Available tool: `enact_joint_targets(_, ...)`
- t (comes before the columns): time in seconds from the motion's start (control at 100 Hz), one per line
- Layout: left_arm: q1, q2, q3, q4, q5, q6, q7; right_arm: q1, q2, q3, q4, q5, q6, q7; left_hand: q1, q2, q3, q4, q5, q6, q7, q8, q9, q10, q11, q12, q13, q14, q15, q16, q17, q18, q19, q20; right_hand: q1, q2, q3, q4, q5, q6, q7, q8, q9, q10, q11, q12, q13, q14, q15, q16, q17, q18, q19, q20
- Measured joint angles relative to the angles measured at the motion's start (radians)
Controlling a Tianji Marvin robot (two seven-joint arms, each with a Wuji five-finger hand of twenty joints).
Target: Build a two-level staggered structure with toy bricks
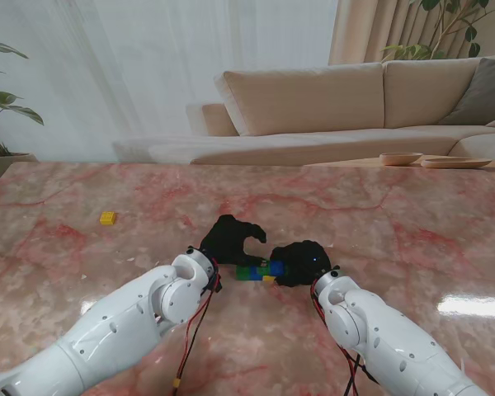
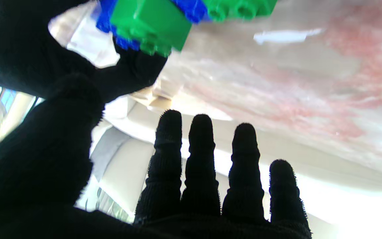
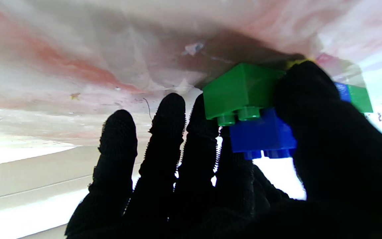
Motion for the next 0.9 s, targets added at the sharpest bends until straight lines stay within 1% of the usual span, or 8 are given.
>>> enact_joint_targets(0.07,0.005,-0.006,-0.010,0.005,0.000,-0.010,0.026,0.000,0.000,0.000,-0.001,0.000,0.001,0.001,0.027,0.000,0.029,0.009,0.066,-0.028,0.066,0.005,0.086,0.000,0.037,0.017,0.077,0.005,0.060,0.045,0.015,0.001,0.143,0.084,0.000,0.000,0.000,0.000,0.000,0.000,0.000,0.000,0.000,0.000,0.000,0.000,0.000,0.000,0.000,0.000,0.000,0.000,0.000,0.000)
enact_joint_targets(0.12,0.006,-0.011,-0.011,0.012,0.000,-0.021,0.037,0.000,0.000,0.000,-0.001,0.000,0.002,0.002,0.107,-0.026,0.025,-0.031,0.109,-0.071,0.134,-0.036,0.150,-0.001,0.066,0.032,0.136,0.007,0.105,0.082,0.042,0.001,0.243,0.134,0.000,0.000,0.000,0.000,0.000,0.000,0.000,0.000,0.000,0.000,0.000,0.000,0.000,0.000,0.000,0.000,0.000,0.000,0.000,0.000)
enact_joint_targets(0.16,0.006,-0.015,-0.011,0.017,0.000,-0.027,0.044,0.000,0.000,0.000,-0.001,0.000,0.002,0.003,0.138,-0.042,0.024,-0.047,0.124,-0.094,0.170,-0.058,0.179,-0.001,0.085,0.045,0.162,0.008,0.130,0.096,0.059,0.006,0.278,0.151,0.000,0.000,0.000,0.000,0.000,0.000,0.000,0.000,0.000,0.000,0.000,0.000,0.000,0.000,0.000,0.000,0.000,0.000,0.000,0.000)
enact_joint_targets(0.24,0.003,-0.020,-0.003,0.026,0.004,-0.035,0.056,0.000,0.000,0.000,-0.002,-0.001,0.002,0.004,0.201,-0.079,0.026,-0.060,0.177,-0.147,0.270,-0.122,0.287,-0.010,0.085,0.177,0.231,0.012,0.190,0.136,0.098,0.017,0.345,0.184,0.000,0.000,0.000,0.000,0.001,0.000,0.000,0.000,0.000,0.000,0.000,0.000,0.000,0.000,0.000,0.000,0.000,0.000,0.000,0.000)
enact_joint_targets(0.38,-0.015,-0.030,0.028,0.066,0.012,-0.055,0.083,0.001,0.000,0.000,-0.003,-0.001,0.003,0.007,0.207,-0.085,0.024,-0.060,0.234,-0.159,0.294,-0.149,0.379,-0.016,0.045,0.225,0.294,0.013,0.228,0.161,0.127,0.021,0.387,0.196,0.000,-0.005,0.000,0.000,0.008,0.000,0.000,0.000,0.000,0.000,0.001,0.000,0.000,0.000,0.000,0.000,0.000,0.000,0.000,0.000)
enact_joint_targets(0.49,-0.024,-0.038,0.039,0.090,0.012,-0.065,0.089,0.001,0.000,0.000,-0.003,-0.001,0.003,0.008,0.221,-0.093,0.024,-0.060,0.271,-0.161,0.294,-0.177,0.408,-0.017,0.021,0.235,0.294,0.013,0.229,0.163,0.134,0.023,0.397,0.197,0.000,-0.006,0.000,0.000,0.008,0.000,0.000,0.000,0.000,-0.001,0.001,0.000,0.000,0.000,0.000,0.000,0.000,0.000,0.000,0.000)
enact_joint_targets(0.89,-0.053,-0.039,0.086,0.133,0.052,-0.093,0.097,0.001,0.001,0.001,-0.005,-0.001,0.003,0.012,0.235,-0.116,0.025,-0.060,0.319,-0.191,0.292,-0.199,0.450,-0.019,-0.001,0.238,0.319,0.013,0.240,0.173,0.146,0.033,0.412,0.197,0.000,-0.006,0.001,0.000,0.009,0.000,0.000,0.000,0.001,-0.001,0.000,0.000,0.000,0.000,0.000,0.000,0.000,0.000,0.000,0.000)
enact_joint_targets(0.9,-0.054,-0.039,0.087,0.134,0.052,-0.093,0.097,0.001,0.001,0.001,-0.005,-0.001,0.003,0.012,0.235,-0.116,0.025,-0.070,0.319,-0.191,0.292,-0.207,0.458,-0.019,-0.002,0.238,0.319,0.013,0.240,0.173,0.146,0.034,0.412,0.197,0.000,-0.006,0.001,0.000,0.009,0.000,0.000,0.000,0.001,-0.001,0.000,0.000,0.000,0.000,0.000,0.000,0.000,0.000,0.000,0.000)
